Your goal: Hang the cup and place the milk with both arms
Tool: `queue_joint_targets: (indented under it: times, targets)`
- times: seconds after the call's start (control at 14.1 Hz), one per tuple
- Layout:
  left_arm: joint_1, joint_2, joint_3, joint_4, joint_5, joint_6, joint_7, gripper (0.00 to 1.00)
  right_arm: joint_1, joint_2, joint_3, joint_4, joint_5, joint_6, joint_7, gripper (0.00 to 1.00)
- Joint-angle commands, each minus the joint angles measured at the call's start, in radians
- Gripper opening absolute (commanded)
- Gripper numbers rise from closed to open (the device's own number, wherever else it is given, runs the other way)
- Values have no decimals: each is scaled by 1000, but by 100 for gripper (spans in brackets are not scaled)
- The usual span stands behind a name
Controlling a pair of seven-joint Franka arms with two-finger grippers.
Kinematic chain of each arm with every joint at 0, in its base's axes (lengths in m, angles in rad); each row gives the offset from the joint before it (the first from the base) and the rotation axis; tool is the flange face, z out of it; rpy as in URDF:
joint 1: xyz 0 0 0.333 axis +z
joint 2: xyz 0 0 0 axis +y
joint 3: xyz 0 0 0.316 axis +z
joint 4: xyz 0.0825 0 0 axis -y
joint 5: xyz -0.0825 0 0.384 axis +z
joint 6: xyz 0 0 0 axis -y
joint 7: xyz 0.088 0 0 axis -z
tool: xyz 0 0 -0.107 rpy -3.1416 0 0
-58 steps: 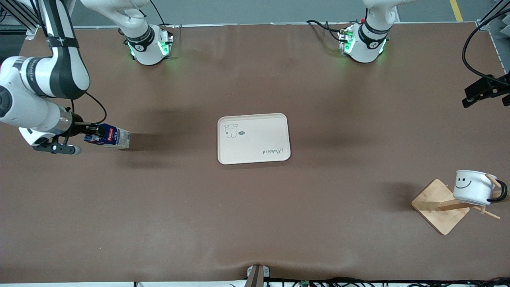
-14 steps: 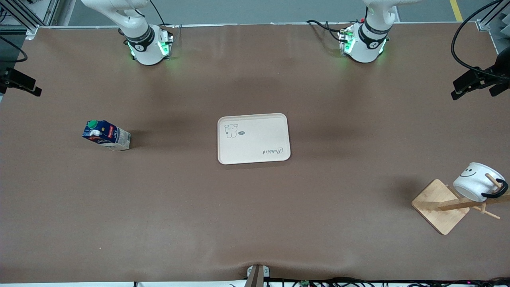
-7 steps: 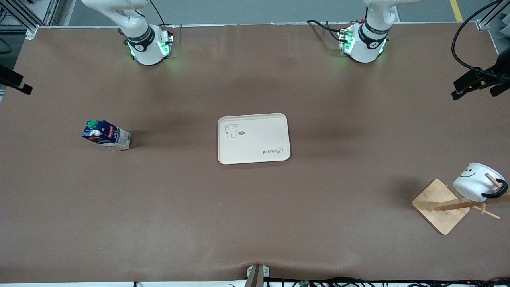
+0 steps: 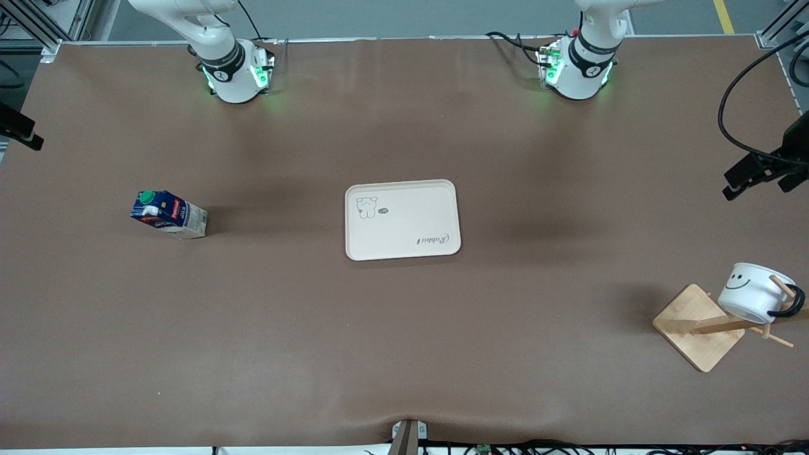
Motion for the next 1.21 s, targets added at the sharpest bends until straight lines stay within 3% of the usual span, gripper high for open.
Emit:
queue_joint_targets:
  times: [0.0, 0.07, 0.36, 0.71, 0.85, 1.14]
  targets:
    - [41, -48, -3, -103, -10, 131, 10, 100, -28, 11, -9, 12, 48, 8, 15, 100]
    - [43, -42, -3, -105, -12, 142, 10, 100, -45, 12, -7, 12, 91, 18, 7, 100]
    - [78, -36, -4, -157, -15, 225, 10, 100, -45, 15, -7, 12, 102, 25, 4, 100]
    - [77, -33, -6, -174, -15, 260, 9, 100, -12, 15, -1, 12, 62, 19, 10, 100]
    - [70, -42, -12, -152, -15, 190, 10, 100, -14, 15, -1, 12, 62, 21, 10, 100]
    - [70, -43, -68, -11, -13, -147, 9, 100, -22, 17, -3, 12, 59, 16, 8, 100]
